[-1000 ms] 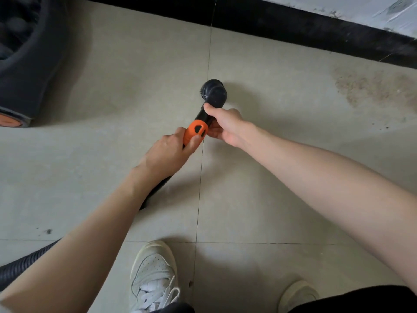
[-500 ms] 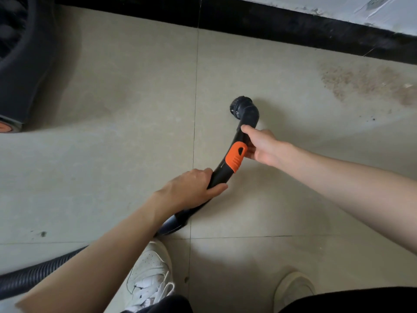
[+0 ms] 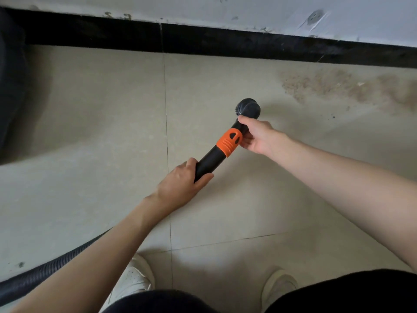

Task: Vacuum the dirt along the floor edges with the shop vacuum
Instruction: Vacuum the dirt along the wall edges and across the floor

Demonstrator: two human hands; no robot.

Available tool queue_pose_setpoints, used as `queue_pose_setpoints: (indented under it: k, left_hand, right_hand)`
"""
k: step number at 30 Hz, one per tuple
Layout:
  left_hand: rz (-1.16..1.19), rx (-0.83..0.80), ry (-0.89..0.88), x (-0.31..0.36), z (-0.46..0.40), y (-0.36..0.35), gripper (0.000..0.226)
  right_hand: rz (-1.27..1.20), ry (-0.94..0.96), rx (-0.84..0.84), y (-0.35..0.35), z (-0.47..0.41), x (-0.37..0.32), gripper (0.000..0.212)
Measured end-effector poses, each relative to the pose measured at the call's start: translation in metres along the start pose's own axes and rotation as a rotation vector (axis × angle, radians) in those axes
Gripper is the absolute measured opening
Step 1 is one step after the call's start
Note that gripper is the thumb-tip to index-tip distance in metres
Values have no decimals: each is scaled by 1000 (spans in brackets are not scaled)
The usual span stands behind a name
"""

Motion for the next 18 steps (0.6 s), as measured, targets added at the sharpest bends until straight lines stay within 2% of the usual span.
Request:
queue_pose_setpoints:
  k: [2, 4, 7, 11, 15, 18]
  left_hand:
    - [95, -28, 9, 6, -10, 4, 34]
    - [176, -11, 51, 11, -23, 14, 30]
    - [216, 66, 114, 28, -47, 33, 31]
    - [342, 127, 80, 75, -76, 53, 32]
    - [538, 138, 4, 126, -100, 60, 33]
    - [658, 162, -9, 158, -112, 58, 34]
  right_hand:
    - [-43, 31, -18, 4, -2, -13, 21]
    - [-29, 82, -101, 4, 0, -26, 13]
    - [102, 146, -233, 5, 12, -41, 10]
    - [298, 175, -270, 17, 28, -39, 10]
    - [315, 100, -594, 25, 50, -26, 11]
    - [355, 224, -734, 38, 53, -37, 22]
Point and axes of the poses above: each hand's wrist, its own z-axis away from the middle knuckle, its own y-axis out of the back of the hand, x = y × z, the point moved 6 cm from there along -z, towards the middle knuckle, and after that the axes turned 3 degrees about y, right-handed, at the moved point
